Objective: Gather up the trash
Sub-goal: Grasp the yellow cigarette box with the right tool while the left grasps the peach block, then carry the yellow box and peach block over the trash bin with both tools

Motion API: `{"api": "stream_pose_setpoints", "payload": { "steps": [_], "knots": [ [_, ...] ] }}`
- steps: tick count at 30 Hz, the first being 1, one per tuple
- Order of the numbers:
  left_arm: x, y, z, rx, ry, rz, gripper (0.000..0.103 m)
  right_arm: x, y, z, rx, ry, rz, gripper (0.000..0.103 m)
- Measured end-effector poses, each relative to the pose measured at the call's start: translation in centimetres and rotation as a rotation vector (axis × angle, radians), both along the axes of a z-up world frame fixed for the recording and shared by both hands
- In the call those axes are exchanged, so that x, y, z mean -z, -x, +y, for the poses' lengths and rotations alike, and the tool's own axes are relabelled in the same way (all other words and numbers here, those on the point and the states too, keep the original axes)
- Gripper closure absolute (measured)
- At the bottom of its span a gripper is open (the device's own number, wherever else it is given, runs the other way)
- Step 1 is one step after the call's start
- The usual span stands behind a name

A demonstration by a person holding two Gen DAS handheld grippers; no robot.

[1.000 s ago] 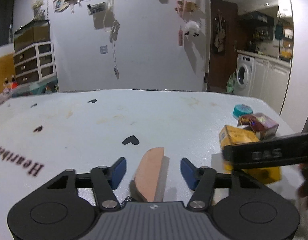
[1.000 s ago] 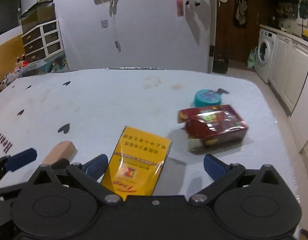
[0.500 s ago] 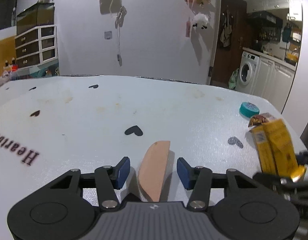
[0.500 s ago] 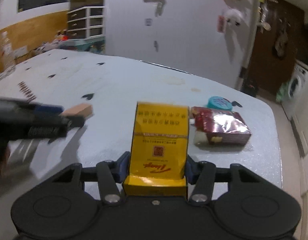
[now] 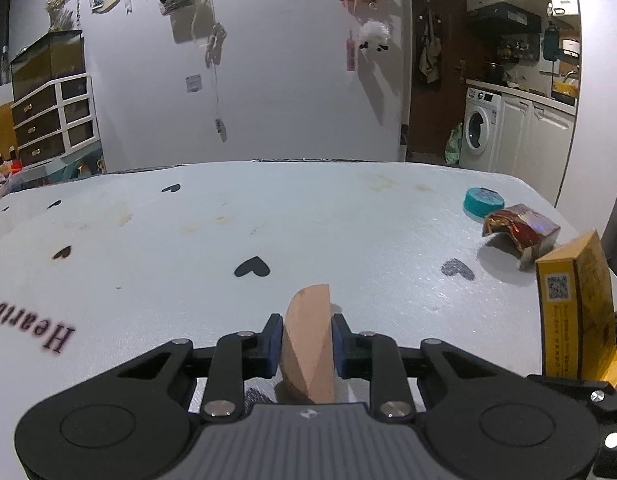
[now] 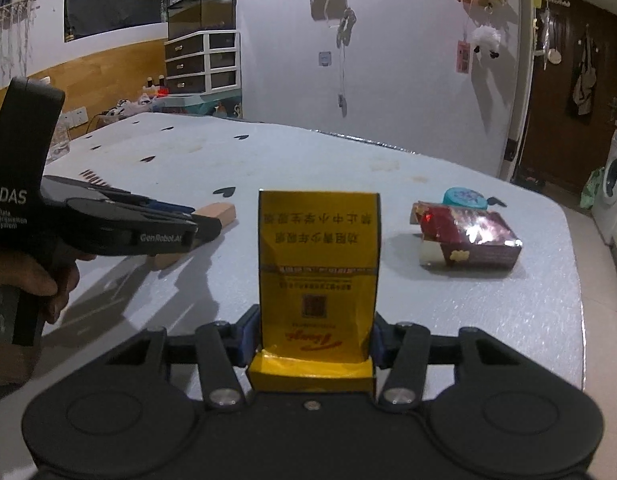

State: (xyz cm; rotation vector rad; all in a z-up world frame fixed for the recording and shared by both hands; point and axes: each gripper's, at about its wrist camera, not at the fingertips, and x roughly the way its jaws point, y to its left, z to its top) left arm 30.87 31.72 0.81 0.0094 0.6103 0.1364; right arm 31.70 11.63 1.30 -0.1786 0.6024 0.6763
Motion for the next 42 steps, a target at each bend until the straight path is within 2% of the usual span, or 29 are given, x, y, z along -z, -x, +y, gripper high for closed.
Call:
{"api": "stream_pose_setpoints", "payload": {
  "steps": [2, 4, 5, 9, 14, 17, 19, 27, 37, 42],
  "knots": [
    [-0.1, 0.4, -0.2, 0.003, 0.0, -0.008, 0.076, -0.1, 0.0, -0.2, -0.008, 0.006, 0.028, 0.047],
    [-0.2, 0.5, -0.3, 0.008, -0.002, -0.014, 0.076, -0.3, 0.1, -0.6, -0.001, 0.017, 0.035, 0.04],
    [-0.2, 0.7, -0.4, 0.011, -0.005, -0.015, 0.076, -0.4, 0.3, -0.7, 0.001, 0.026, 0.035, 0.035],
    [-0.2, 1.0, -0.9, 0.023, -0.013, -0.021, 0.076, -0.9, 0.5, -1.2, 0.02, 0.03, 0.005, 0.03],
    [-0.2, 1.2, -0.9, 0.01, -0.007, -0.027, 0.076, -0.8, 0.0, -1.2, 0.066, 0.012, 0.006, 0.03],
    [-0.2, 1.3, -0.8, 0.005, -0.003, -0.027, 0.076, -0.6, -0.3, -1.2, 0.087, -0.036, 0.029, 0.034],
    [-0.2, 1.3, -0.9, 0.008, -0.004, -0.024, 0.076, -0.6, -0.3, -1.3, 0.076, -0.066, 0.04, 0.038],
    [-0.2, 2.3, -1.3, -0.003, 0.011, -0.03, 0.076, -0.8, 0.7, -1.5, 0.058, -0.068, 0.003, 0.046],
    [-0.9, 4.9, -3.4, -0.027, -0.005, -0.074, 0.076, -1.8, 2.2, -4.5, 0.088, -0.109, -0.029, 0.047],
    [-1.7, 7.1, -5.0, -0.05, 0.001, -0.129, 0.076, -2.0, 3.3, -6.4, 0.104, -0.12, -0.043, 0.047]
  ]
}}
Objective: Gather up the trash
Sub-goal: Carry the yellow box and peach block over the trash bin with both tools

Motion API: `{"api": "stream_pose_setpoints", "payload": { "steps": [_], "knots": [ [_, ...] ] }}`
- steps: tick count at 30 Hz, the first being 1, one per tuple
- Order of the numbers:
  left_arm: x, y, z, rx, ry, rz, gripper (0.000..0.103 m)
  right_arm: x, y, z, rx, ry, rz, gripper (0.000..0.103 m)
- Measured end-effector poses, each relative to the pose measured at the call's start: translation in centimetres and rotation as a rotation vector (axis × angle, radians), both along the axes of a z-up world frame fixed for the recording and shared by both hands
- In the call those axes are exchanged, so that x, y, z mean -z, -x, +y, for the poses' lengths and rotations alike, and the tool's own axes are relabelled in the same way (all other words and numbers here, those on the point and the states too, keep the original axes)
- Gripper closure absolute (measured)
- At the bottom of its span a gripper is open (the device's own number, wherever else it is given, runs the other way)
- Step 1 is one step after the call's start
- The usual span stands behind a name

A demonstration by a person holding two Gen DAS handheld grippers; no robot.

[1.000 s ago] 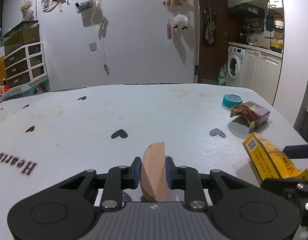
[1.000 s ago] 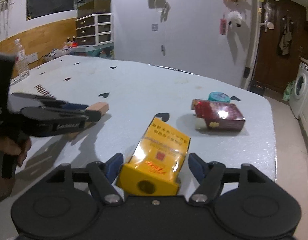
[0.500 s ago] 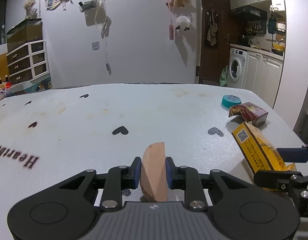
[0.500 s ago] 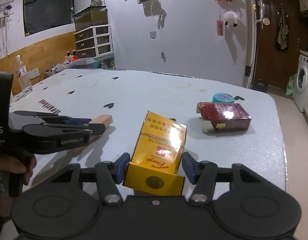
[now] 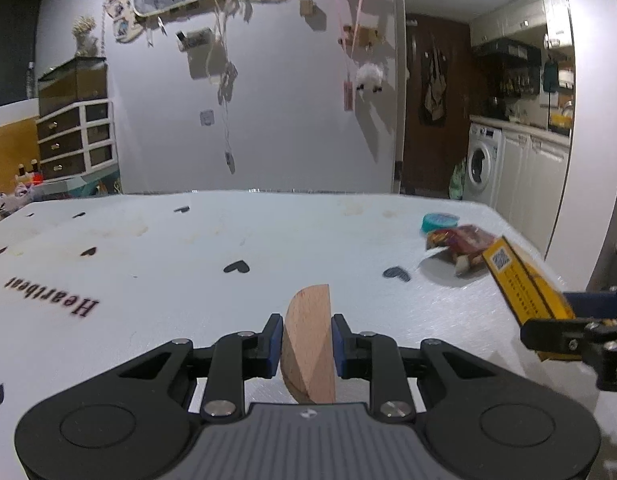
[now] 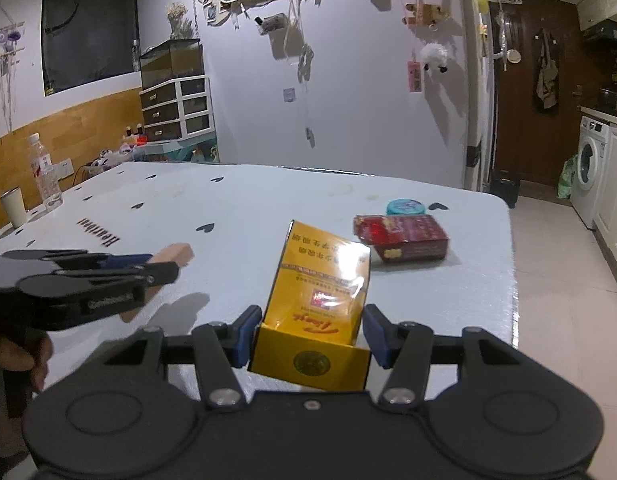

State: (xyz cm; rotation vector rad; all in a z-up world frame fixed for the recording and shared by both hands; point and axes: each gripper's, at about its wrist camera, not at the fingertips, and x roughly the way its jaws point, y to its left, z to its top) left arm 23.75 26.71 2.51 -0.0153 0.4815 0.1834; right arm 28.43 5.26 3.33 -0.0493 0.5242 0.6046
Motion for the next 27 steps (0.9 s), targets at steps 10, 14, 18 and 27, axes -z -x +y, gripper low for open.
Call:
{"api": "stream_pose_setpoints", "payload": {
  "steps": [10, 14, 18, 27],
  "knots": [
    [0.0, 3.6, -4.4, -0.004, 0.003, -0.003, 0.076, -0.3, 3.3, -5.2, 0.02, -0.036, -0.014, 0.047],
    [-0.7, 5.3, -7.1, 0.028, -0.008, -0.023, 0.076, -0.7, 5.3, -7.9, 0.05, -0.043, -0.042, 0.047],
    [-1.2, 6.7, -10.6, 0.074, -0.036, -0.033, 0.076, -0.8, 6.7, -10.9, 0.082, -0.057, -0.038, 0.047],
    [-1.5, 9.2, -16.8, 0.155, -0.035, -0.061, 0.076, -0.3, 10.6, -17.5, 0.177, -0.041, -0.076, 0.046]
  ]
}}
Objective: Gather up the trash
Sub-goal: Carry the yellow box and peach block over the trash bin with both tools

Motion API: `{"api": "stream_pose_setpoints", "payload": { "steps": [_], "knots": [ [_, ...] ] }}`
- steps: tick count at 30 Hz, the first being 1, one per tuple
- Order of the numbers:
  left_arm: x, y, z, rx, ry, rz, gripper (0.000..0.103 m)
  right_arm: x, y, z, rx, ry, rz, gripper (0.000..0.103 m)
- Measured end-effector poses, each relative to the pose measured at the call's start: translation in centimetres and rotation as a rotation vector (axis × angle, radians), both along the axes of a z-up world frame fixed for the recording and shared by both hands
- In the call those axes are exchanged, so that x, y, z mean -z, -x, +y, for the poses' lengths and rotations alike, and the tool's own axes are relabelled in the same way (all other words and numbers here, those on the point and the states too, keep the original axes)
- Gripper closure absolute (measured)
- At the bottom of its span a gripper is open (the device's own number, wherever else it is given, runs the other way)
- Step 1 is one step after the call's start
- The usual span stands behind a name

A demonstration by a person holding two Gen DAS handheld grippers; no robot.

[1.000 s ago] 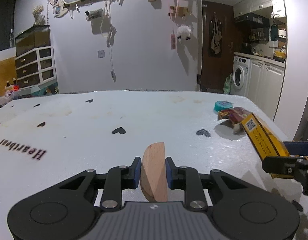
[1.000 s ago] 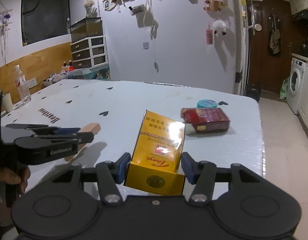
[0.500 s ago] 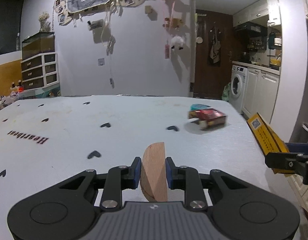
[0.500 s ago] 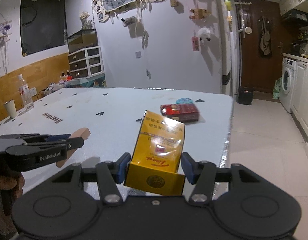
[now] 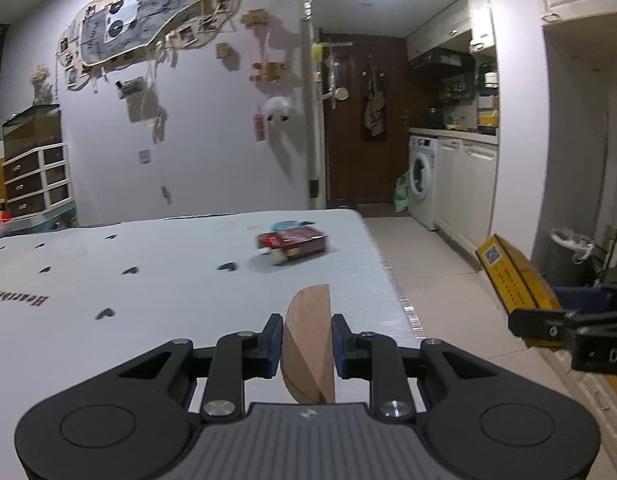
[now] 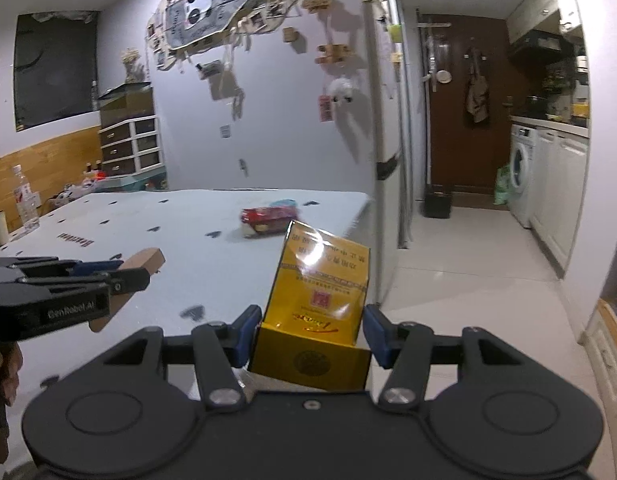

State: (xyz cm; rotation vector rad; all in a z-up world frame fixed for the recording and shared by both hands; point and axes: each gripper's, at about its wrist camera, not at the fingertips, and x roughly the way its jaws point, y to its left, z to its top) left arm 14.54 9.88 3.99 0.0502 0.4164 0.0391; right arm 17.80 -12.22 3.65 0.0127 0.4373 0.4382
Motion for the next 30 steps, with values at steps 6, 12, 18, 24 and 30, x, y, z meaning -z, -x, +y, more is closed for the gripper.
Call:
{"api": "stream_pose_setpoints", "payload": {
  "steps": [6, 12, 18, 24, 30],
  "knots": [
    [0.4, 1.3, -4.1, 0.046, 0.008, -0.013, 0.076, 0.5, 2.2, -4.0, 0.057, 0.004, -0.01, 0.046],
    [1.1, 2.0, -8.4, 0.105, 0.01, -0.004, 0.076, 1.9, 3.8, -8.0, 0.113, -0.005, 0.006, 0.046],
    [2.5, 1.9, -12.7, 0.176, 0.015, 0.015, 0.076, 4.0, 4.7, -11.8, 0.163, -0.006, 0.043, 0.046],
    [5.4, 0.6, -16.1, 0.224, 0.036, 0.073, 0.076, 7.0, 4.6, -15.3, 0.217, -0.009, 0.1, 0.046],
    [9.7, -2.1, -17.8, 0.243, 0.064, 0.174, 0.076, 11.0, 2.9, -17.2, 0.268, -0.016, 0.182, 0.046]
  ]
}}
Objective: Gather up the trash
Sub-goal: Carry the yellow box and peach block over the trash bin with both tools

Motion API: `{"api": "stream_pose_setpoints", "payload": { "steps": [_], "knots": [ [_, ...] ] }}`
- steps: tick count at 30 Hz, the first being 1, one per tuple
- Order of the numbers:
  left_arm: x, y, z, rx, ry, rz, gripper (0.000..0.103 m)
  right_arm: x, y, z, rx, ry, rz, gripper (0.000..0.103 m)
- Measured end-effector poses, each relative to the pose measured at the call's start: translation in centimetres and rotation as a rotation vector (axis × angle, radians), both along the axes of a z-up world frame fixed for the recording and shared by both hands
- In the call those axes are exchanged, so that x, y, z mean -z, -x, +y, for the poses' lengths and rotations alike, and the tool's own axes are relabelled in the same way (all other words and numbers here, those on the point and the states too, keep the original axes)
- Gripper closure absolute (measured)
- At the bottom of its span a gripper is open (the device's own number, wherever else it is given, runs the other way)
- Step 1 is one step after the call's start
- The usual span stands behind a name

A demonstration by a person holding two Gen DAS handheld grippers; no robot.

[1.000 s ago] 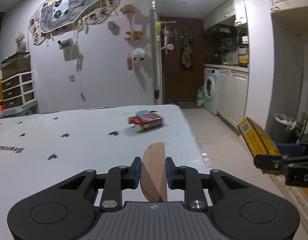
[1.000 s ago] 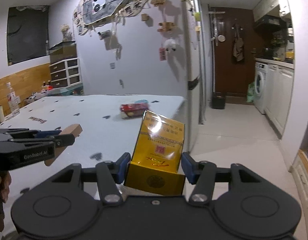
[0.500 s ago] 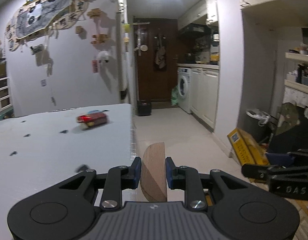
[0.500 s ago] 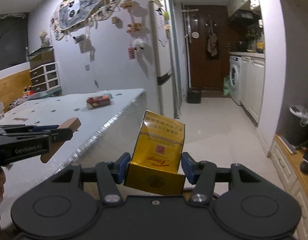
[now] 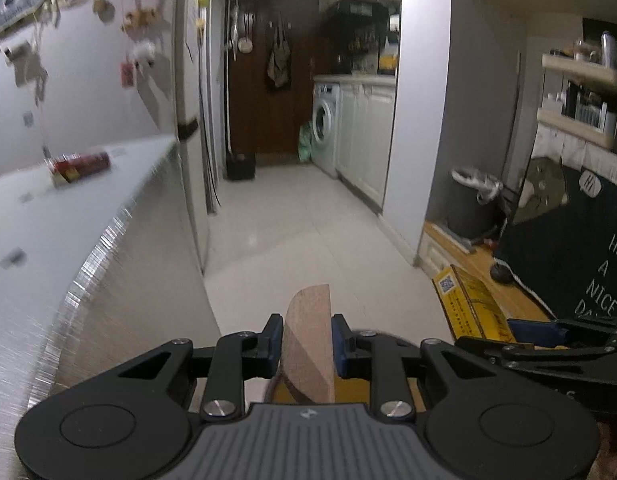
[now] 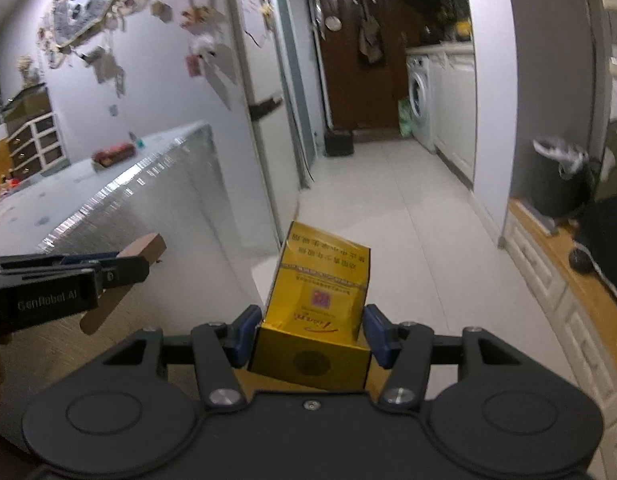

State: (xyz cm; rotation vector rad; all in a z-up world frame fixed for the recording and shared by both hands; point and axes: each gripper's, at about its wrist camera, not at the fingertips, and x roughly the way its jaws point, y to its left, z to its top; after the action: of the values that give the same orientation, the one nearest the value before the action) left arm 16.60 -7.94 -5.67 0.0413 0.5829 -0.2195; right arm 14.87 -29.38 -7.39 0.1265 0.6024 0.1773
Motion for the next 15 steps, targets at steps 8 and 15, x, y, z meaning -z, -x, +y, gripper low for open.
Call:
{"api": "stream_pose_setpoints", "payload": {
  "steps": [8, 15],
  "knots": [
    [6.0, -4.3, -1.0, -0.001, 0.005, 0.144, 0.076, 6.7, -4.1, -0.5, 0.056, -0.044, 0.166, 0.046],
    [9.9, -7.3, -1.1, 0.002, 0.006, 0.253, 0.076, 10.6, -6.7, -0.1, 0.057, -0.01, 0.283, 0.046]
  ]
}}
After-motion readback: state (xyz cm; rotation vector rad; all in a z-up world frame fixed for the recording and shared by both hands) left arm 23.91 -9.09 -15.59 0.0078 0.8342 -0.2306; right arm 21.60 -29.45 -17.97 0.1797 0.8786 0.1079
